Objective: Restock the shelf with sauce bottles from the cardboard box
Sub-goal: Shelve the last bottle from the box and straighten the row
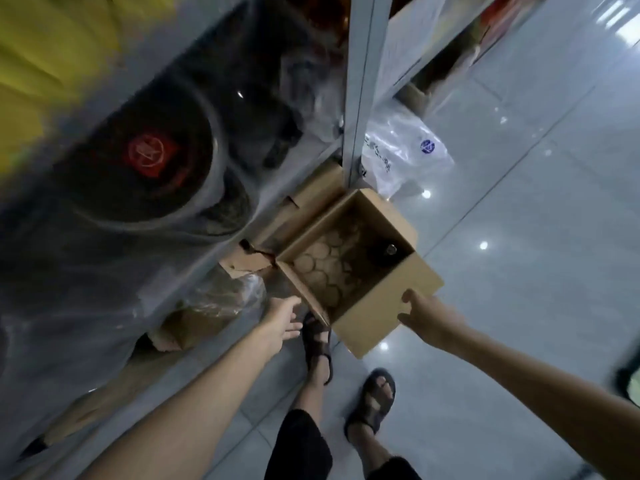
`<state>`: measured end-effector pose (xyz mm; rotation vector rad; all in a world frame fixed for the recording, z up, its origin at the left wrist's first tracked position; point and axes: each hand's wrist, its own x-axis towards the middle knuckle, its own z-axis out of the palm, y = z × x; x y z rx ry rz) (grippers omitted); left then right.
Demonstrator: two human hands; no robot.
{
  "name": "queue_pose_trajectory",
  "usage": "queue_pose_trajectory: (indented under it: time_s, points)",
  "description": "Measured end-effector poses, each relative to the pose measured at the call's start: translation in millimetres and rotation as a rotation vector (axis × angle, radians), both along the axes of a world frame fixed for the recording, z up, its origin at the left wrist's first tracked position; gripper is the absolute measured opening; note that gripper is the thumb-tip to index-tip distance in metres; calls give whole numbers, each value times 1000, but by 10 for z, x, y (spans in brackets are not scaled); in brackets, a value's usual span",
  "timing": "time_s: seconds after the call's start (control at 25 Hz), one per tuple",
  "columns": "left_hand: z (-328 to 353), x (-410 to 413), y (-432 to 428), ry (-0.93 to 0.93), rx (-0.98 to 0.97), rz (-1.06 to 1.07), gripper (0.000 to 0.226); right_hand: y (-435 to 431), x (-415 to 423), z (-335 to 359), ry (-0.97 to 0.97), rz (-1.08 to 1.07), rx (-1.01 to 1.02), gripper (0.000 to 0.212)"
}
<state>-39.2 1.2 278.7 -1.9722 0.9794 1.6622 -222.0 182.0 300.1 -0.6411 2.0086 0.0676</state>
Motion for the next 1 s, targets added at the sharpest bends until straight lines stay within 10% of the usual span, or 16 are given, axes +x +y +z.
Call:
queue_pose_trajectory:
  time_s: [0.24,0.44,1.0]
  points:
    - [-2288,-38,-61,-141,-46,-34,78,-476,-507,-2180,297,-94,-134,61]
    - [-2860,-170,24,-329,-275,-271,61,-680,-674,-3109,400,41,-30,34]
    - [-2355,-110,3,-206,-453,-408,79,-494,-690,-2390,164,-135,-309,23]
